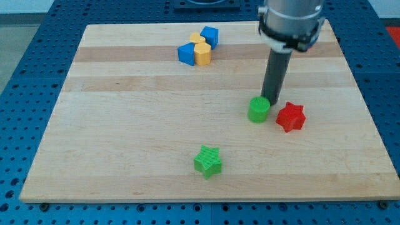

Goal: Slide the green circle closer to the green star

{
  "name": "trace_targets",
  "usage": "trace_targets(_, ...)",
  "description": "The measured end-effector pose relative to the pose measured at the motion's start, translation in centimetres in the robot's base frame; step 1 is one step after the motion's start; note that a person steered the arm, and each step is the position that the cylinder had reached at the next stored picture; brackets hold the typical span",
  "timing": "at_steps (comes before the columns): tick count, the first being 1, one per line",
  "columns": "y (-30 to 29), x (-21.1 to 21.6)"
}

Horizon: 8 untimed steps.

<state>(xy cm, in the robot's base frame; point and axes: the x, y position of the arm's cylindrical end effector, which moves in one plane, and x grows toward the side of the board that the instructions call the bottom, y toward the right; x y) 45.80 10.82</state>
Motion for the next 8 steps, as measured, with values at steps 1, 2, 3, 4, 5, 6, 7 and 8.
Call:
trace_targets(1, -1.4, 3.7)
trace_targets(2, -2.5, 6.5)
trace_targets(3, -3.2, 8.5)
trace_targets(4, -3.4, 9.7)
trace_targets(5, -0.7, 7.2)
trace_targets(6, -0.7, 3.9)
trace_targets(7, -2.6, 4.3)
trace_targets(8, -3.6, 6.6)
